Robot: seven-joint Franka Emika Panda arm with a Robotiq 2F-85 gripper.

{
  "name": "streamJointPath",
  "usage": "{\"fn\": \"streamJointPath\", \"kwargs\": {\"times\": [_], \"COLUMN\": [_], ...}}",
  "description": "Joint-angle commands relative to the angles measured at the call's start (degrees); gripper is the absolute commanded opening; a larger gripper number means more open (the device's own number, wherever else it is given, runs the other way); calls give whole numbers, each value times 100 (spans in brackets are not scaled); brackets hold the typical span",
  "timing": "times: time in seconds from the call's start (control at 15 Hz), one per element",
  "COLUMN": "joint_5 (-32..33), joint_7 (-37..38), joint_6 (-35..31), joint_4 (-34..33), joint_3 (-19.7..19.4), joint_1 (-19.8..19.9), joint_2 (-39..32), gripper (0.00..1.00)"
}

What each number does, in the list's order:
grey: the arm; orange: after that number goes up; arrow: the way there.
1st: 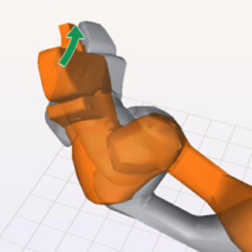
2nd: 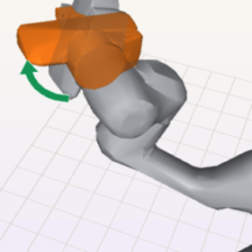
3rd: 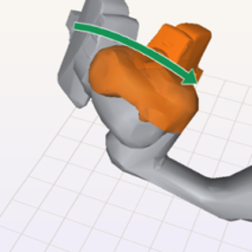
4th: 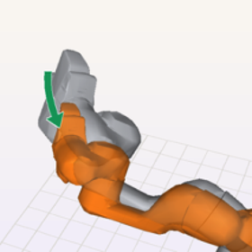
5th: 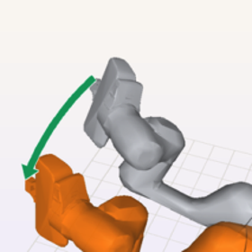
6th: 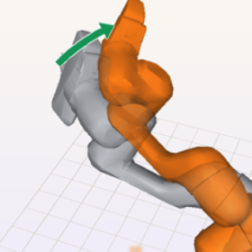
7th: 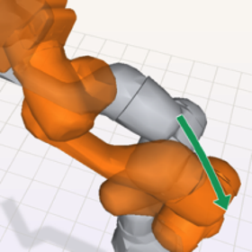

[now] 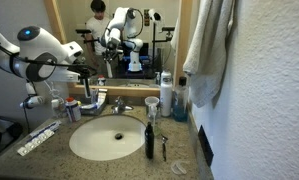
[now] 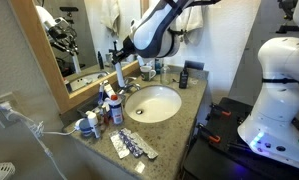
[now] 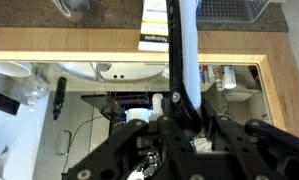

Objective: Move the electric toothbrush forward

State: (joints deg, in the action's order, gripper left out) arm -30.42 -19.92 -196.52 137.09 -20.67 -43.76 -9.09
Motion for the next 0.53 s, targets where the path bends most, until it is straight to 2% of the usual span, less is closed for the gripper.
{"fn": "streamJointPath", "kwargs": {"times": [0.0, 0.13, 0.47], "joint_5": [-687, -898, -1611], "joint_7": [-273, -276, -603], "joint_6": [-212, -339, -137], "joint_4": [529, 708, 564], "joint_3": [-273, -238, -952], "joint_1": [-547, -734, -1828], "joint_2": [212, 227, 212], "gripper": [12, 12, 12]}}
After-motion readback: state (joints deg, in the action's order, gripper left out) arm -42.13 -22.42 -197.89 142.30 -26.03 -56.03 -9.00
